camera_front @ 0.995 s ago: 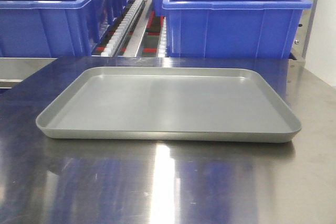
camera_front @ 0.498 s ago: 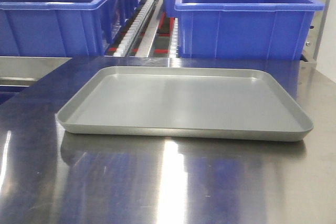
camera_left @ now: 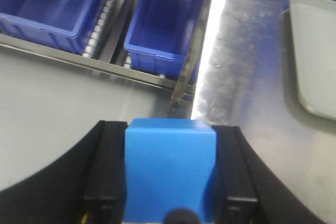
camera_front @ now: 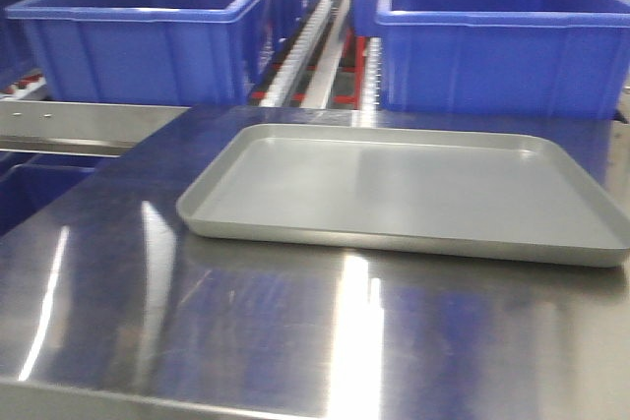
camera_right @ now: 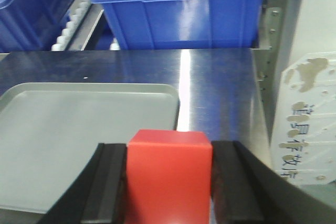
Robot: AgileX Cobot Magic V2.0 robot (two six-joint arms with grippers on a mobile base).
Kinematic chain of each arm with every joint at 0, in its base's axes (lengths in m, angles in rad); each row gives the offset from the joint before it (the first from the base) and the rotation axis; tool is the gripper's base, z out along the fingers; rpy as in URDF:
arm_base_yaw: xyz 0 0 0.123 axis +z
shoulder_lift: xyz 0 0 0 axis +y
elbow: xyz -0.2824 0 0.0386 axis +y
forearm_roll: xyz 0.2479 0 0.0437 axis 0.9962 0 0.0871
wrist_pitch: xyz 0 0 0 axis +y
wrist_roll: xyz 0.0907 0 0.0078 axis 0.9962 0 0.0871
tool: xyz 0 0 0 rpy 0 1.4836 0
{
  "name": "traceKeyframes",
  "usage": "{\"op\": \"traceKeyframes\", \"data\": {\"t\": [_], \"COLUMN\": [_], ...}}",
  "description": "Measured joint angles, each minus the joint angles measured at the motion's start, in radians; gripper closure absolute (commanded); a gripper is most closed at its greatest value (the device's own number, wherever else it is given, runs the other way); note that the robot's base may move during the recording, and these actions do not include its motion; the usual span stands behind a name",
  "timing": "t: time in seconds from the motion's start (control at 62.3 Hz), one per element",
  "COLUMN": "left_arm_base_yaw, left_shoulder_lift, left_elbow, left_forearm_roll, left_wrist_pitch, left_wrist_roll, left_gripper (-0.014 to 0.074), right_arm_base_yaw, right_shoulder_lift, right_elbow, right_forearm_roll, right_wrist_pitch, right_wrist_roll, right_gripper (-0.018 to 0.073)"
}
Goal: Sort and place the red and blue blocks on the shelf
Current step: 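Drive the base away from the table carrying both cubes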
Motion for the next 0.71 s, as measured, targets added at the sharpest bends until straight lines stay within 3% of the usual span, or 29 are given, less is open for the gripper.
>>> {"op": "traceKeyframes", "data": {"t": [0.706], "left_arm_base_yaw": [0.0], "left_shoulder_lift": [0.0], "left_elbow": [0.0], "left_forearm_roll": [0.0], "left_wrist_pitch": [0.0], "left_wrist_roll": [0.0], "left_gripper": [0.0472], "right_arm_base_yaw": [0.0], "right_shoulder_lift": [0.0], "right_elbow": [0.0], "right_forearm_roll": [0.0], "right_wrist_pitch": [0.0], "right_wrist_roll": [0.0], "right_gripper": [0.051]}}
